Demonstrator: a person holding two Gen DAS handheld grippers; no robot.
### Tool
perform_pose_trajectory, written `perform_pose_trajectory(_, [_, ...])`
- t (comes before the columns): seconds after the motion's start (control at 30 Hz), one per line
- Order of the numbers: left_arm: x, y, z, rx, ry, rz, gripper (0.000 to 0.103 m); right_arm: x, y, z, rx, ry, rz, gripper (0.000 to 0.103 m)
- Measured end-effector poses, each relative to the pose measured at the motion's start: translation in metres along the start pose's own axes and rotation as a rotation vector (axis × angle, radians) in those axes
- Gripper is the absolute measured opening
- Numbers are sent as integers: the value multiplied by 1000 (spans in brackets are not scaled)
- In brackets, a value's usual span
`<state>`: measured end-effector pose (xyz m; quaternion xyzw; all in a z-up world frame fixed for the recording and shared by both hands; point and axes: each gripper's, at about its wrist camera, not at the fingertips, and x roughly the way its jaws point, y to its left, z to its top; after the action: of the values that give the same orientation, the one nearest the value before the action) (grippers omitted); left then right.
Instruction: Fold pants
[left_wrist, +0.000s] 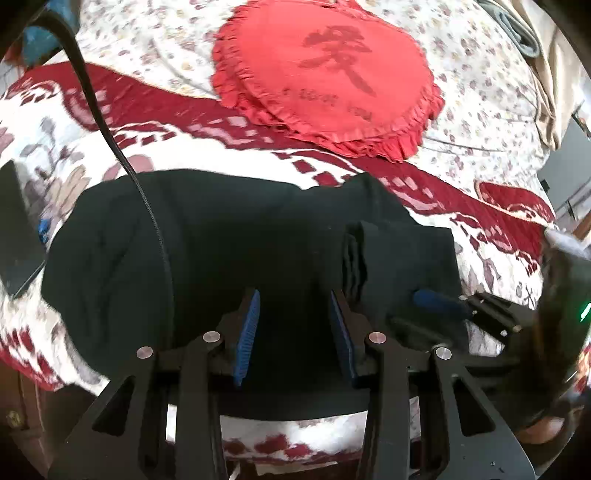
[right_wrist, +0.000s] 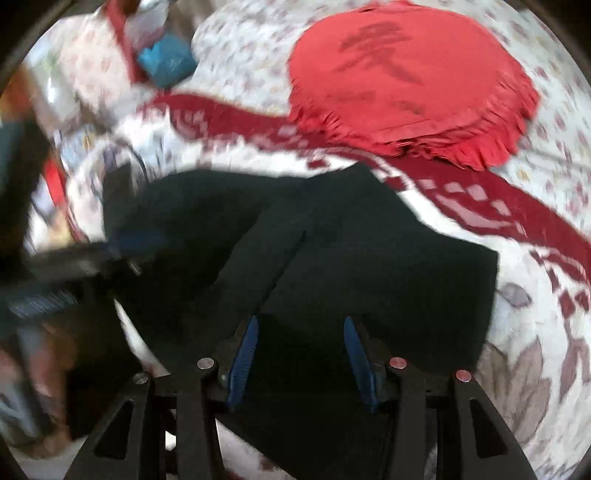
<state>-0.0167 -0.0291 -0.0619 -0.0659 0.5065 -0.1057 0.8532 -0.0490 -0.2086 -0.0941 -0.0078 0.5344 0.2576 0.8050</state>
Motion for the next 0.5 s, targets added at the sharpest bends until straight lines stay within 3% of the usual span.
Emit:
perform_pose_trajectory(0.07, [-5,5,-3,-12,-7,7,37,1,8,-1,-49,5,-45,47])
perform_pose_trajectory(0.27, [-12,18,-5,-43,-24,31,37,-27,0,9,-1,-40,-12,49])
perform_pose_trajectory(0.4, [-15,22,-8,-53,-32,44,37,-3,17,10,-61,10,-27,49])
perform_pose_trajectory(0.5, [-18,24,-10,-59,-40,61,37,5,16,12,-37,33,-27,50])
